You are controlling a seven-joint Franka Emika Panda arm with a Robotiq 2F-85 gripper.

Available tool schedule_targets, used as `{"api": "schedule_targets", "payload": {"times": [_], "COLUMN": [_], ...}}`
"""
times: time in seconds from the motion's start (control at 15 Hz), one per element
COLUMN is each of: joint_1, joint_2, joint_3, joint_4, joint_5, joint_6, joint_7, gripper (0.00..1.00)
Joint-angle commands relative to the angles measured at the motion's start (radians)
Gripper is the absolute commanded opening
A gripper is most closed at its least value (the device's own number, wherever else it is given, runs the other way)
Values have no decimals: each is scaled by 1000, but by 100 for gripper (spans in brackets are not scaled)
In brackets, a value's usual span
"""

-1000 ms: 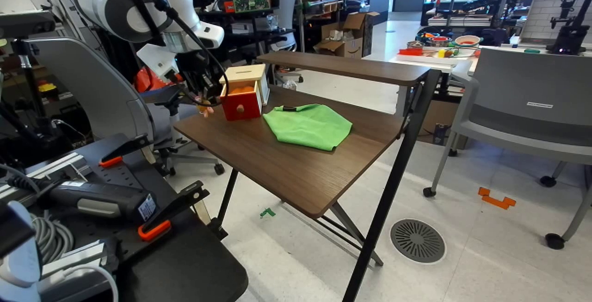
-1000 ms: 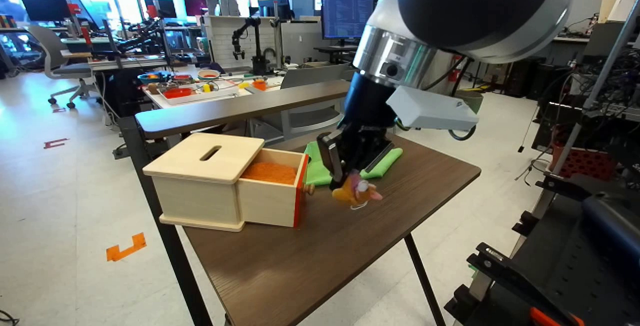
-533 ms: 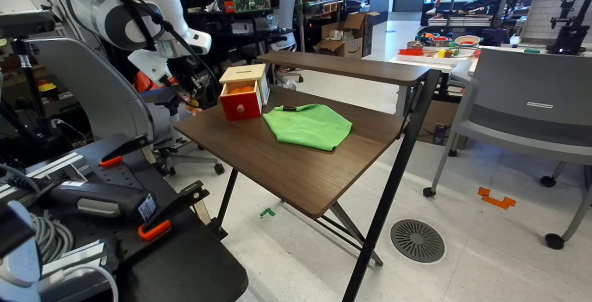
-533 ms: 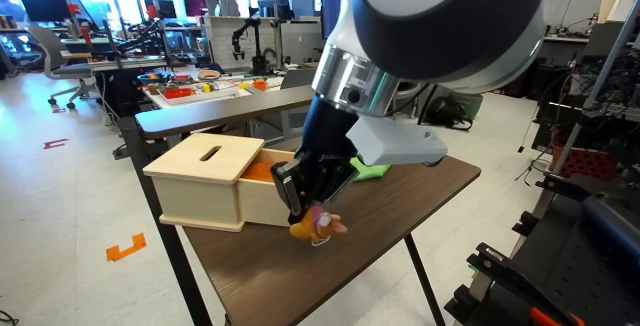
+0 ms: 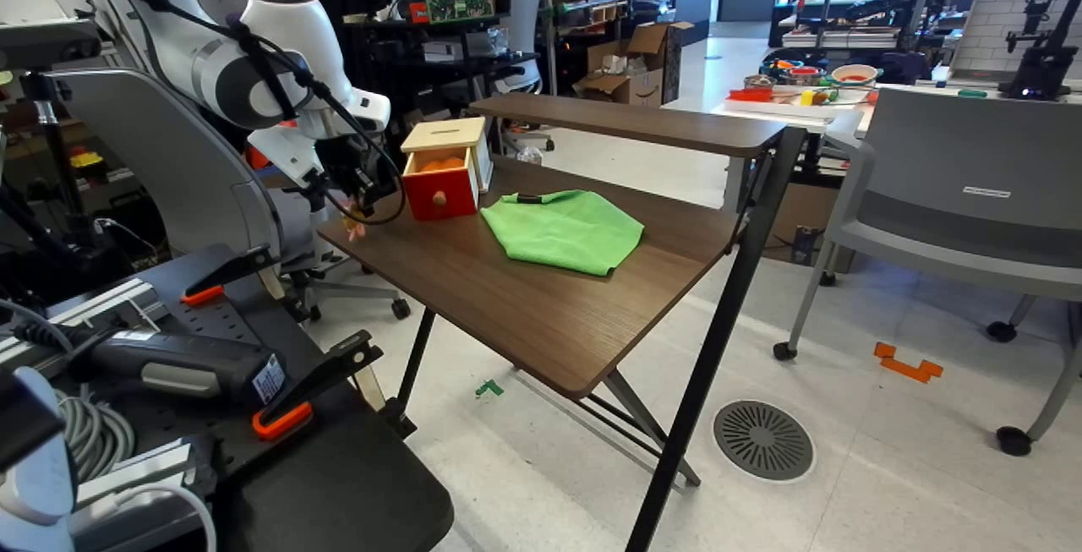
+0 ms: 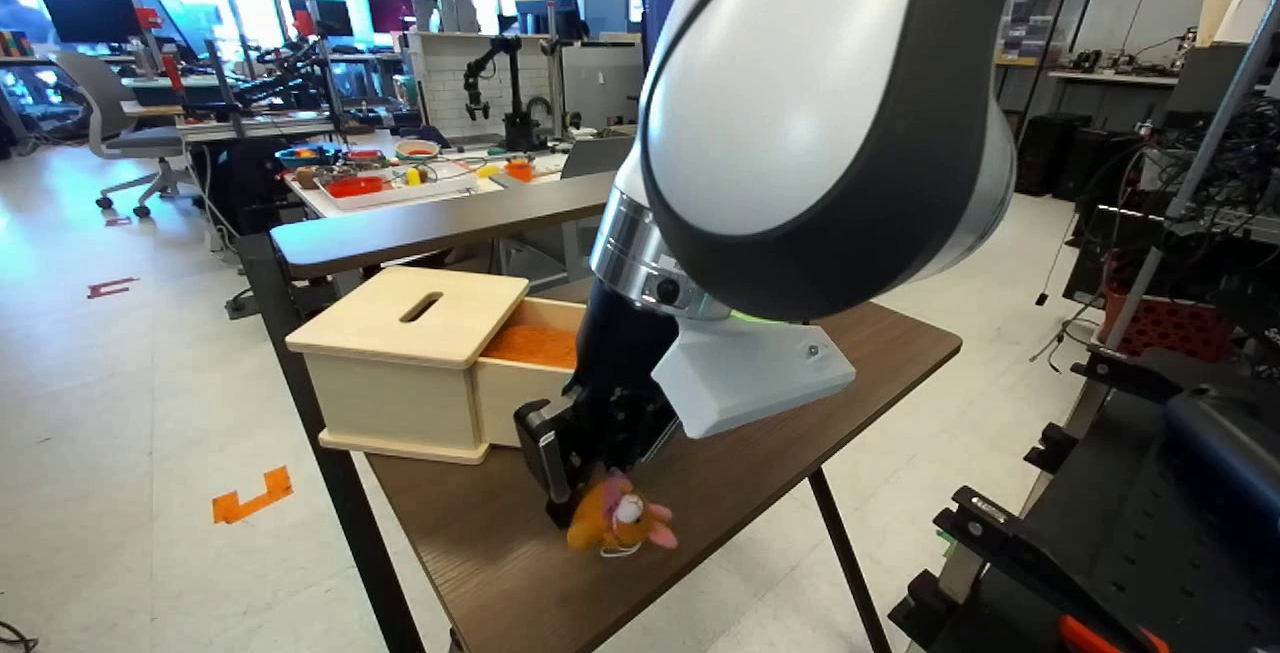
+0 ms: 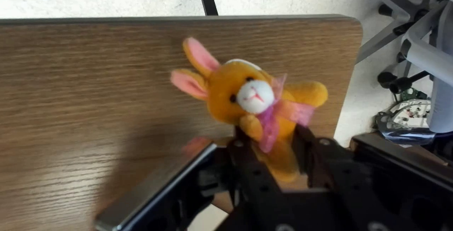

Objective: Move the toy teddy to the left

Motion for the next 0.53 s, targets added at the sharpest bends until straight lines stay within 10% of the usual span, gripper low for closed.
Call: {"api": "schedule_targets", "payload": {"times": [0.0, 0.47], "joint_1": [52, 9], "joint_2": [29, -35], "joint_3": [-53, -28], "joint_4": [44, -4], "joint_5": [-4, 10], "joint_6": [30, 23], "joint_7": [15, 4], "gripper": [65, 100]}}
